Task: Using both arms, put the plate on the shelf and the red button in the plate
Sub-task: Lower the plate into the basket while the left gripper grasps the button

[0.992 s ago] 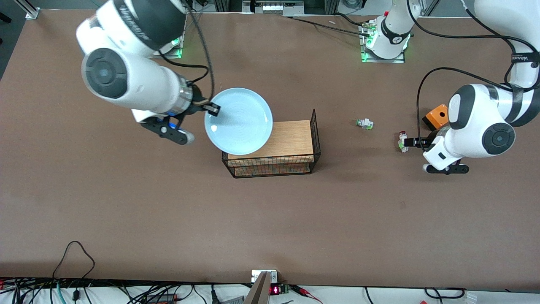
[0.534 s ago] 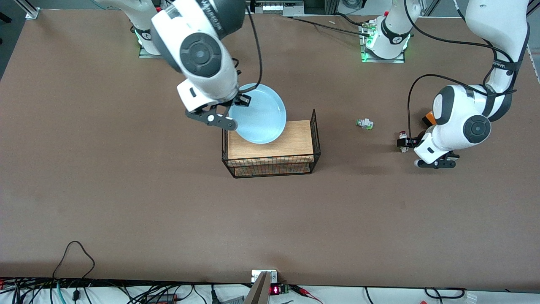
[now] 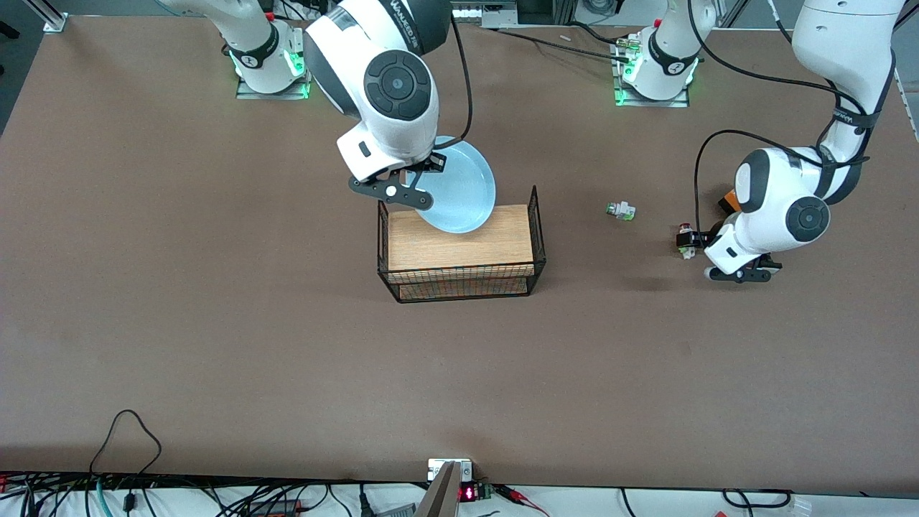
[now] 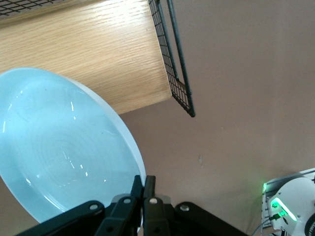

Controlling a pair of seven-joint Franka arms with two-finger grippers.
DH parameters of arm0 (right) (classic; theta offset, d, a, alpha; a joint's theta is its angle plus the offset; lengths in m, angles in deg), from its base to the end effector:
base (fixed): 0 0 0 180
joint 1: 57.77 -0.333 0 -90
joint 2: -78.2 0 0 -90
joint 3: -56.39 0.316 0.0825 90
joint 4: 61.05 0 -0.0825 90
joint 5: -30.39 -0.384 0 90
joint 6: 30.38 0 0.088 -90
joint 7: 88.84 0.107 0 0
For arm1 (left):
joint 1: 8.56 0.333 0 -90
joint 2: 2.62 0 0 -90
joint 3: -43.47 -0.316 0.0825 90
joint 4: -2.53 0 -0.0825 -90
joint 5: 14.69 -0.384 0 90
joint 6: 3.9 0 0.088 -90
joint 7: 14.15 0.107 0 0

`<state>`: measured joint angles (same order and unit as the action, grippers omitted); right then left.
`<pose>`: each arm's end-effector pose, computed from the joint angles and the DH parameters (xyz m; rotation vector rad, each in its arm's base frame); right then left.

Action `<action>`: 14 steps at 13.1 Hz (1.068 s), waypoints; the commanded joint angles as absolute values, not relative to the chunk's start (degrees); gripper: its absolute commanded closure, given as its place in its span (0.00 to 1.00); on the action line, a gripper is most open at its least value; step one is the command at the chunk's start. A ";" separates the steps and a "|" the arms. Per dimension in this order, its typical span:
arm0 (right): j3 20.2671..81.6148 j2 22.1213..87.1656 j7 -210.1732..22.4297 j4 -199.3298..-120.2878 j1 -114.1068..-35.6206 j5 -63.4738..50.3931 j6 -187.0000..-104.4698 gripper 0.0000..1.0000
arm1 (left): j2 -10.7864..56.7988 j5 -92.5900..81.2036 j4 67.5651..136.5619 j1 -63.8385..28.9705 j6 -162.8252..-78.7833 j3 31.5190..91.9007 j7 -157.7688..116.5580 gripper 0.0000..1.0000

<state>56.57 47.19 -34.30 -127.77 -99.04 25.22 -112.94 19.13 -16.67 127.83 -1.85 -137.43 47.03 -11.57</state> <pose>0.5046 0.4591 0.4656 2.9648 -0.3409 -0.3688 0.5317 0.0290 0.1943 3.1070 -0.0235 -0.3661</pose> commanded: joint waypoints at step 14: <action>55.95 40.14 -33.12 -131.19 -100.40 30.92 -125.65 0.99 | 18.48 -16.27 134.27 -2.05 -144.97 47.95 -11.17 0.90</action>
